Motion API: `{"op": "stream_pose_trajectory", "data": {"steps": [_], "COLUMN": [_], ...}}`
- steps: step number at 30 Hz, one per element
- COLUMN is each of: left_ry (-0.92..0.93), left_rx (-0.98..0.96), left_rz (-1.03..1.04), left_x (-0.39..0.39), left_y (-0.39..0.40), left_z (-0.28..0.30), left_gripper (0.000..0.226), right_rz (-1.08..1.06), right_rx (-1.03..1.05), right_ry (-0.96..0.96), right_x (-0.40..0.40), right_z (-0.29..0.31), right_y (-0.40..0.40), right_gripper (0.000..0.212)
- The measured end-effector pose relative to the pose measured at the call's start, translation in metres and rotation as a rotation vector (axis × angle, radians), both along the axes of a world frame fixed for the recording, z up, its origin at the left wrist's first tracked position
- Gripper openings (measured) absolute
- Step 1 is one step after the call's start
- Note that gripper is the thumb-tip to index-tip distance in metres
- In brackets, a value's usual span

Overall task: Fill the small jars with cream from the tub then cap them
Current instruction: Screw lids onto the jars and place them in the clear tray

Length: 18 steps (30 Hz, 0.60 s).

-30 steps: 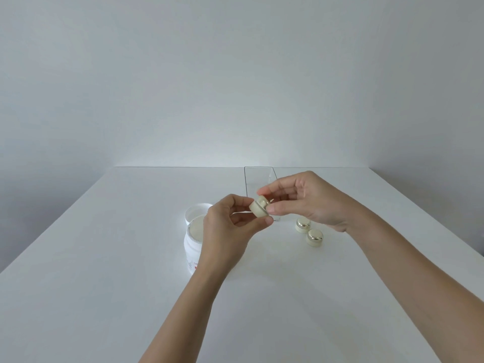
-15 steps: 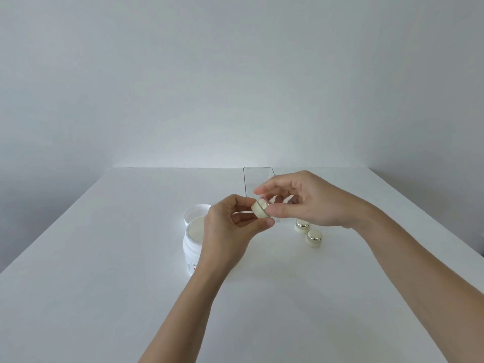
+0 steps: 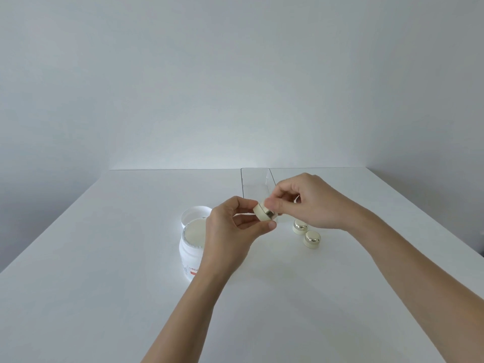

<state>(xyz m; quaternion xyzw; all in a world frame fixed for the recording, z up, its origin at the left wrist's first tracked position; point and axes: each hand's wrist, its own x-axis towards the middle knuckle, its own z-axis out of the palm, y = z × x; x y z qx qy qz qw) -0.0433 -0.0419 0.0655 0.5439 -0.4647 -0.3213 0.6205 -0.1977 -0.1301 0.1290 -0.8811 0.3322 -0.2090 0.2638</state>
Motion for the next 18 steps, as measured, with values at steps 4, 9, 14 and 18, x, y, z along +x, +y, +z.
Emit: {"op": "stream_pose_trajectory", "data": {"steps": [4, 9, 14, 18], "left_ry": [0.002, 0.007, -0.004, -0.009], "left_rx": [0.005, -0.006, 0.002, 0.002], "left_rz": [0.0, -0.01, -0.018, -0.007], "left_x": [-0.0025, -0.0031, -0.0053, -0.0041], "left_y": [-0.0013, -0.0028, -0.0042, -0.0057], "left_z": [0.0, 0.0015, 0.0012, 0.0015], "left_gripper": [0.035, 0.032, 0.033, 0.034], "right_rz": [-0.037, 0.062, -0.048, 0.051], "right_rx": [-0.028, 0.058, -0.028, 0.052], "right_ry": [0.052, -0.017, 0.021, -0.022], "right_x": [-0.0018, -0.0071, -0.0032, -0.0087], "right_z": [-0.0034, -0.0005, -0.0058, -0.0002], "right_y": [0.0, 0.0, -0.0017, -0.0028], "right_gripper": [0.037, 0.014, 0.043, 0.02]}}
